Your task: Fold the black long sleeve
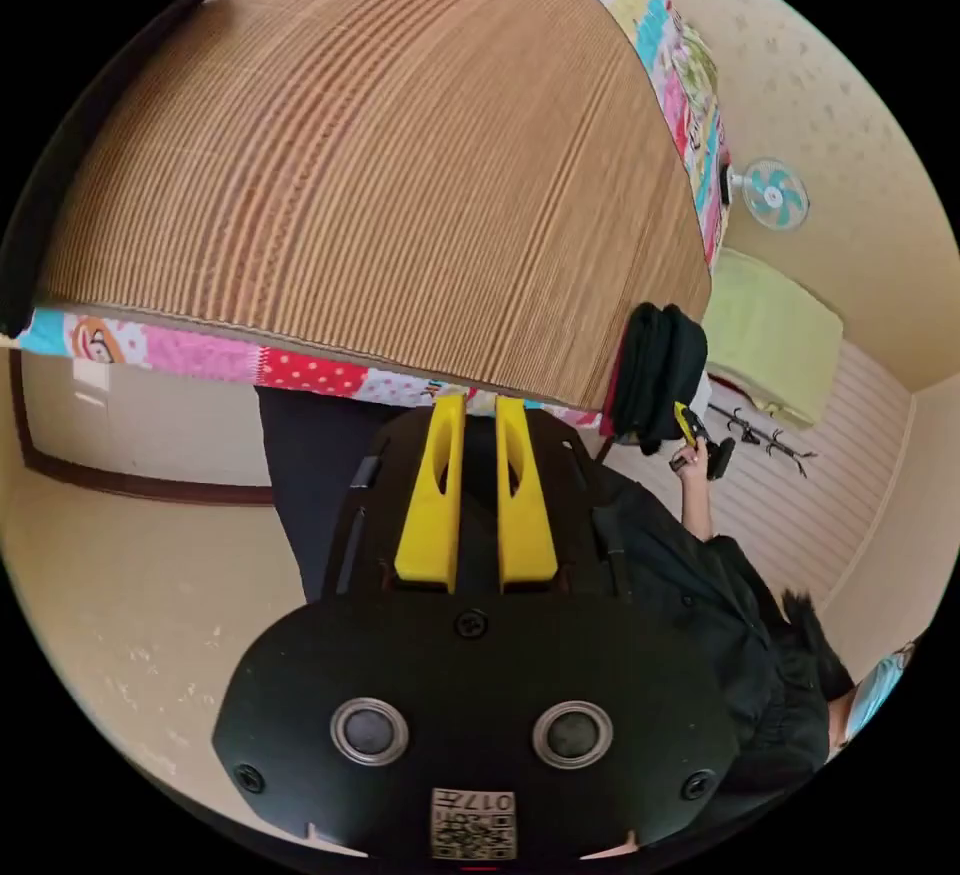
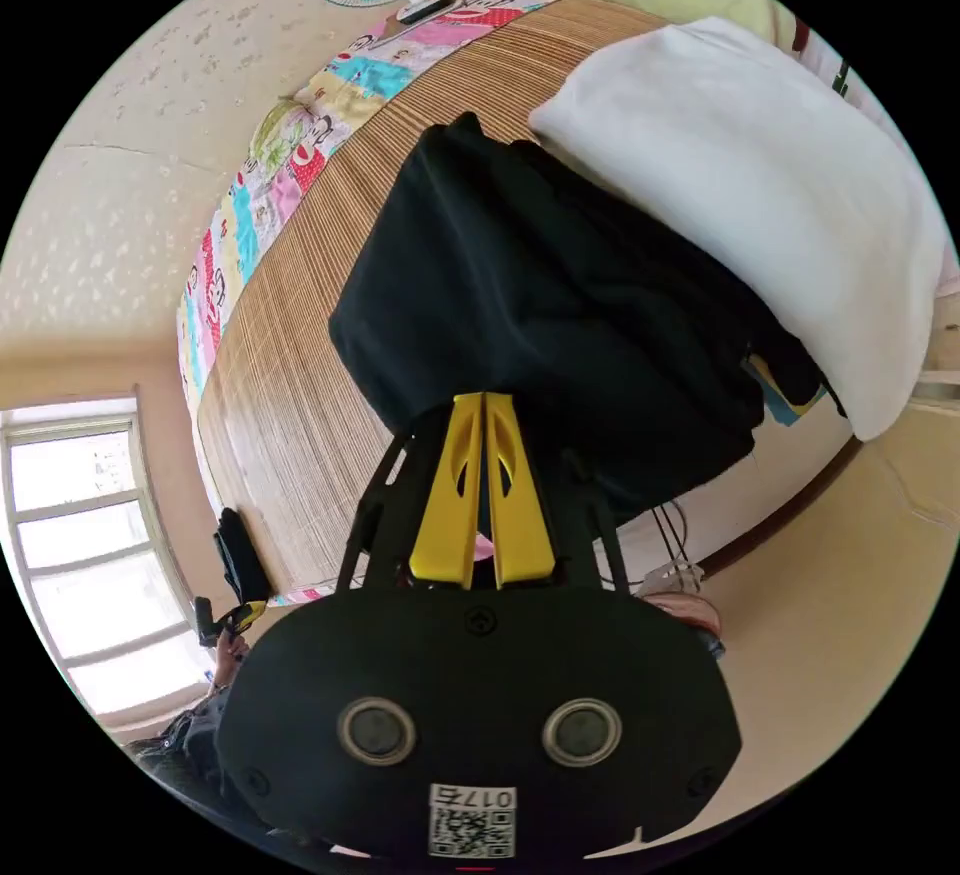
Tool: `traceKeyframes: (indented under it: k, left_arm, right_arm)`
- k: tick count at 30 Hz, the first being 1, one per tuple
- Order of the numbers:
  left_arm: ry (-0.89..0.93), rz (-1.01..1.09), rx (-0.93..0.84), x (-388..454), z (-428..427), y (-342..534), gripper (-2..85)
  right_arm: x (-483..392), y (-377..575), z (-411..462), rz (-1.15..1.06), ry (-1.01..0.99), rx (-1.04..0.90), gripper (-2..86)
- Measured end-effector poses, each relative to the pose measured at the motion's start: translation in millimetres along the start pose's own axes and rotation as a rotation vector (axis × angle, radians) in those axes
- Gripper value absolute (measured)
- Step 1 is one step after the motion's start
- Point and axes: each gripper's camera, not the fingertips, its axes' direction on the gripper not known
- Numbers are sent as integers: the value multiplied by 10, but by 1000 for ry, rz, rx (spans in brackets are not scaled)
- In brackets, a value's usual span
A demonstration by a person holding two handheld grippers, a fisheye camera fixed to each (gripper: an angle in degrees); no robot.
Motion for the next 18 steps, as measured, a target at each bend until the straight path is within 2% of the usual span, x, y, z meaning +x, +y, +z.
traceKeyframes:
  k: [3, 5, 7, 11, 14, 18]
  left_arm:
    - [83, -135, 177, -471, -481, 189, 71]
    - [89, -177, 298, -675, -877, 296, 81]
    - [41, -197, 378, -755, -1214, 308, 85]
    - [-63, -162, 505, -756, -1986, 82, 108]
    - [-99, -105, 519, -669, -2354, -173, 111]
    - [-117, -69, 497, -563, -2550, -425, 114]
  right_arm:
    - [-326, 588, -254, 2, -61, 192, 2]
    - [-560, 888, -222, 32, -84, 242, 3]
    - [-866, 1072, -76, 23, -108, 217, 3]
    - [-1767, 1273, 321, -156, -107, 72, 3]
    - [-2287, 1493, 379, -263, -141, 63, 2]
    - [-2565, 1777, 417, -219, -182, 40, 3]
